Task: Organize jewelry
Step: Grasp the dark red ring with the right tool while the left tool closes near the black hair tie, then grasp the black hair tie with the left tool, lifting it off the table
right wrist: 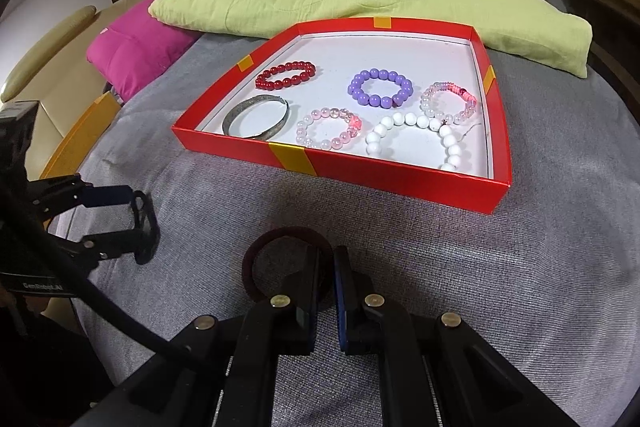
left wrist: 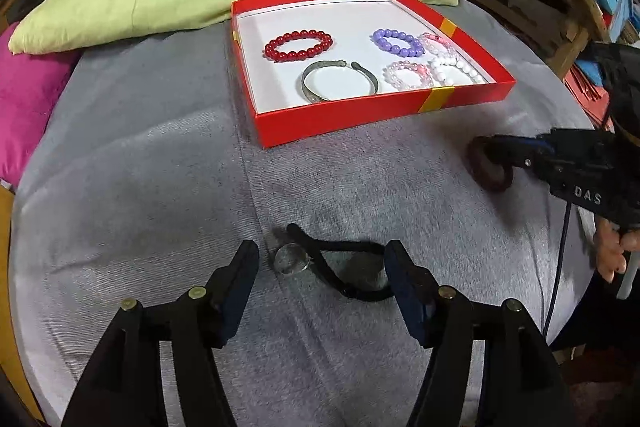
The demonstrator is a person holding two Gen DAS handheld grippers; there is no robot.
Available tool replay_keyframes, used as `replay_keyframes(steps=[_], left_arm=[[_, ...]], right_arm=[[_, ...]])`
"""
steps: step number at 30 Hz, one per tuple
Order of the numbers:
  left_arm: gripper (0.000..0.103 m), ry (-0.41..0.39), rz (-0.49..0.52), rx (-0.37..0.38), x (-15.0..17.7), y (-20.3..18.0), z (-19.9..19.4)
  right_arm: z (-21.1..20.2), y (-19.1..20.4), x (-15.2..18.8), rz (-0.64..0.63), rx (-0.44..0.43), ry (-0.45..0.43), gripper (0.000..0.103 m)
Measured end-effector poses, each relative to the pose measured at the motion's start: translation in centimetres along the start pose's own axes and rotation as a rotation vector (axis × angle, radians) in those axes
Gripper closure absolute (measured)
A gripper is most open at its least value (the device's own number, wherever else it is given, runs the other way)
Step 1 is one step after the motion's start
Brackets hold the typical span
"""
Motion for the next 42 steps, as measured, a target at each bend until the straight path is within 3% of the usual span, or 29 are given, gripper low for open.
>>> replay_keyframes(steps=[2,4,6,7,8,9,21,35,42], left_arm=[[0.038,-0.003,-0.017,0.015,-0.1,0.0,0.1],[0.048,-0.009,-0.039,0.007,-0.3,0.4,0.3],[0.061,-0.020,-0.044,-0.020,-0.4,0.8,0.3],[0.072,-0.030,-0.052,-0.031,-0.6,1.0,0.2],[0.090,-0.036,-0.057,-0.037,-0.7,1.2,0.2],[0.093,-0.036,-0.066,-0.023,-0.7,1.4,0.2],[0.097,-0.139,-0.048,0.009,-2.1,0.7,-2.1],[0.097,-0.240,-0.030,0.024,-3.7,-1.1,-4.0],[0.097,-0.218,-0.005,-0.020,-3.9,-2.2,-2.8]], right_arm=[[0.0,0.0,0.0,0.001,0.000,0.000,0.096],[0.0,0.0,0.0,0.000,-0.001,0.001,0.096],[-0.1,0.1,0.0,-0.001,-0.002,0.002,0.096],[-0.1,0.1,0.1,-0.001,-0.003,0.001,0.096],[-0.2,0.1,0.1,-0.001,-0.005,0.000,0.096],[-0.2,0.1,0.1,0.000,-0.006,0.000,0.096],[-1.8,0.8,-0.9,0.015,-0.078,-0.072,0.095],[-0.7,0.3,-0.6,0.035,-0.057,-0.040,0.095],[-0.5,0.4,-0.4,0.028,-0.052,-0.028,0.095]])
Point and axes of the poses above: each gripper's, at about its wrist camera, not at the fingertips, and z roughly the way its jaws point, y to its left, x to its underside, the point moved 3 cm from there along z, roughly the way its jaws point, and after that the axes turned 6 degrees about -y, right-handed, at the moved point
